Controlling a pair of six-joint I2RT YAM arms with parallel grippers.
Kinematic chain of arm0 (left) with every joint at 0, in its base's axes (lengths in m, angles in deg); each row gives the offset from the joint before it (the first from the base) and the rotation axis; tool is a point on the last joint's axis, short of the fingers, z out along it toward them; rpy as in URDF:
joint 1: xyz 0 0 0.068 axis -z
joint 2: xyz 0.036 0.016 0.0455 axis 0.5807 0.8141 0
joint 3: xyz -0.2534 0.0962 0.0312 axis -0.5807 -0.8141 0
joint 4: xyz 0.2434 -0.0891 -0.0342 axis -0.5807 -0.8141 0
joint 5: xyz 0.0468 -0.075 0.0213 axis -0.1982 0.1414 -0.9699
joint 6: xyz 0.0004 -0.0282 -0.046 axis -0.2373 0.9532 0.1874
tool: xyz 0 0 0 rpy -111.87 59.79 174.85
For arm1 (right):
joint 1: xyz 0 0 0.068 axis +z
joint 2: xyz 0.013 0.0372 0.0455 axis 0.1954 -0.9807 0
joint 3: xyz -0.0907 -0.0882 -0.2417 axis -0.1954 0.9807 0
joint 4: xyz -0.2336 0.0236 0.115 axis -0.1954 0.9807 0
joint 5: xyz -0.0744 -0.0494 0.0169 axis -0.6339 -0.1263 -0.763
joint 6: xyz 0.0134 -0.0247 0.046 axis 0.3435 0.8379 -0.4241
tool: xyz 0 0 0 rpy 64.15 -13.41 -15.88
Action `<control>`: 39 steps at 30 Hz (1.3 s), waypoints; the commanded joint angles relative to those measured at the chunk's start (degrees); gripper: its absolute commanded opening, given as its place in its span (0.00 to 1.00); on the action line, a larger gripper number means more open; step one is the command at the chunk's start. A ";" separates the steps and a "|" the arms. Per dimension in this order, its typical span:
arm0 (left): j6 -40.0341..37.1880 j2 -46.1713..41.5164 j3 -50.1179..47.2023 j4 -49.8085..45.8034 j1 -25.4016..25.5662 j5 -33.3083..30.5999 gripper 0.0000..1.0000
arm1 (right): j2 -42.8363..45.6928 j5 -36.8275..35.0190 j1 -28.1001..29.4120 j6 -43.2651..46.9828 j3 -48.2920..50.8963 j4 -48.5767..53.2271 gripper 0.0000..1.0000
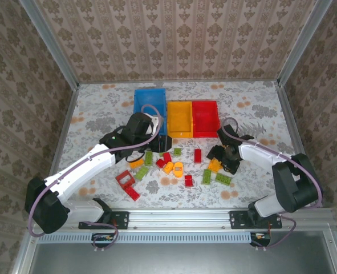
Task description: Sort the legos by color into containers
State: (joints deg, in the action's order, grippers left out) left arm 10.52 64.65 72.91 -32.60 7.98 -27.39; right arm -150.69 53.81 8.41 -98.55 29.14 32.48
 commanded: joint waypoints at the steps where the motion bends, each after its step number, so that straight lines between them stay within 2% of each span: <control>1: -1.06 0.80 1.45 1.27 0.46 0.91 0.53 | -2.00 0.48 0.01 -1.58 -1.84 -0.75 0.87; 5: -1.08 0.96 1.68 1.33 0.46 0.74 0.53 | -4.05 0.54 0.20 -1.75 -2.54 -0.29 0.82; 23: -1.60 1.42 1.93 0.79 0.46 0.56 0.53 | -4.99 0.64 2.45 -2.96 -3.34 0.48 0.76; 30: -1.41 0.95 1.84 0.80 0.46 0.28 0.53 | -1.54 -1.34 3.32 -1.72 -4.91 3.46 0.57; 35: -1.17 -0.13 1.96 0.52 0.45 -1.07 0.53 | 3.85 -3.64 4.21 0.15 -8.78 8.27 0.54; 39: -1.06 -0.51 2.32 0.54 0.41 -2.14 0.52 | 4.32 -4.42 4.34 2.02 -12.49 9.10 0.52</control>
State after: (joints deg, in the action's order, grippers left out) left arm 10.47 65.53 73.02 -32.23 7.98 -28.26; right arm -147.23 51.61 12.43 -98.55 19.41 38.60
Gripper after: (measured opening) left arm 0.523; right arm 0.611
